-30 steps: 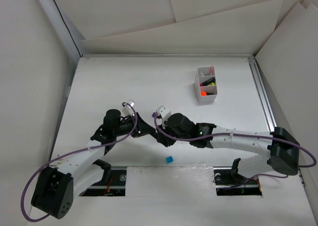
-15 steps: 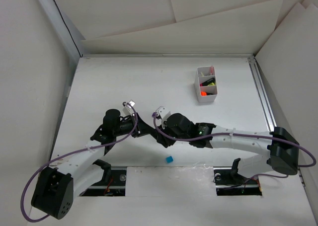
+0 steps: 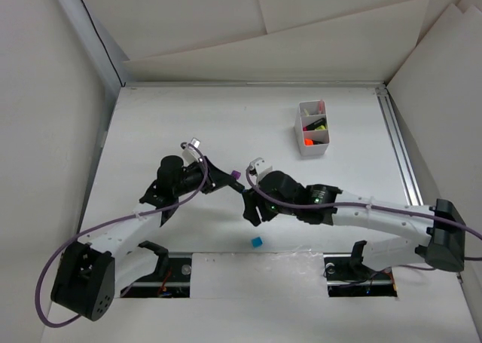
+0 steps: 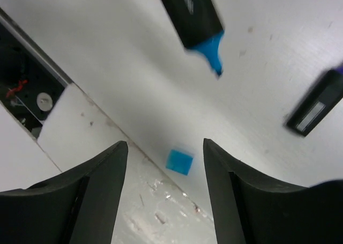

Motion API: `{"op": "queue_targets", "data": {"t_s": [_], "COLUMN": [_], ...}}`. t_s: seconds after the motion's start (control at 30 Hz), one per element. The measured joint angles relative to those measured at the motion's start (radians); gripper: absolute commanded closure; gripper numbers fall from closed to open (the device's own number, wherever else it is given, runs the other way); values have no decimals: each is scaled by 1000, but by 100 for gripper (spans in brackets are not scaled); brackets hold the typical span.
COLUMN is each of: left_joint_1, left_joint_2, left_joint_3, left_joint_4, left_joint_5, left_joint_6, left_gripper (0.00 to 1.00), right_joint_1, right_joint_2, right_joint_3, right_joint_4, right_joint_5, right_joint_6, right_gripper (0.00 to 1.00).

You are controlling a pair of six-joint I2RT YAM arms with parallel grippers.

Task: Sort the stationery into containers
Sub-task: Pick up the pen from the center of the board, then pick up the pen cap at the corner of the board.

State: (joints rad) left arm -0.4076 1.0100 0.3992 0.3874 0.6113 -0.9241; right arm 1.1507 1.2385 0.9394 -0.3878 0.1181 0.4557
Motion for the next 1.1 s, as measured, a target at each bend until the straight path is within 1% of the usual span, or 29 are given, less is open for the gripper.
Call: {"op": "queue_targets", "data": {"t_s": [0.1, 0.13, 0.23, 0.37, 0.43, 0.47, 0.57, 0.6, 0.67, 0.7, 0.73, 0.87, 0.97, 1.07, 1.1], "left_joint_1": [35, 59, 140, 214, 221, 222, 222, 222, 222, 222, 222, 222, 222, 222, 222], "left_joint_2": [11, 11, 4, -23, -31, -33, -34, -35, -40, -45, -51, -76, -77, -77, -77], "left_joint_3": [9, 9, 10, 13, 21, 25, 29, 29, 29, 29, 29, 31, 37, 38, 38], "left_joint_4": [45, 59, 76, 79, 75, 74, 72, 69, 61, 56, 53, 40, 33, 32, 32], "left_joint_5": [-24, -29, -43, -51, -50, -48, -45, -44, -44, -45, -46, -49, -52, -53, -53], "left_joint_6": [-26, -33, -49, -51, -48, -45, -38, -36, -32, -29, -27, -20, -15, -12, -11], "left_gripper": [99, 99, 99, 98, 98, 98, 98, 98, 98, 98, 98, 98, 98, 98, 98], "right_joint_1": [24, 31, 42, 49, 54, 55, 69, 77, 93, 98, 102, 111, 114, 114, 114], "right_joint_2": [77, 98, 114, 107, 106, 107, 146, 168, 205, 218, 227, 241, 250, 278, 289], "right_joint_3": [8, 7, -13, -34, -48, -58, -69, -70, -71, -71, -71, -76, -94, -109, -114], "right_joint_4": [-69, -97, -155, -182, -188, -190, -203, -206, -211, -212, -211, -196, -153, -101, -82], "right_joint_5": [18, 20, 19, 8, -2, -12, -26, -31, -40, -45, -50, -87, -126, -151, -153], "right_joint_6": [67, 88, 143, 208, 224, 231, 246, 250, 256, 257, 257, 260, 260, 260, 260], "right_gripper": [39, 44, 48, 48, 48, 51, 58, 63, 68, 73, 75, 78, 78, 82, 82]}}
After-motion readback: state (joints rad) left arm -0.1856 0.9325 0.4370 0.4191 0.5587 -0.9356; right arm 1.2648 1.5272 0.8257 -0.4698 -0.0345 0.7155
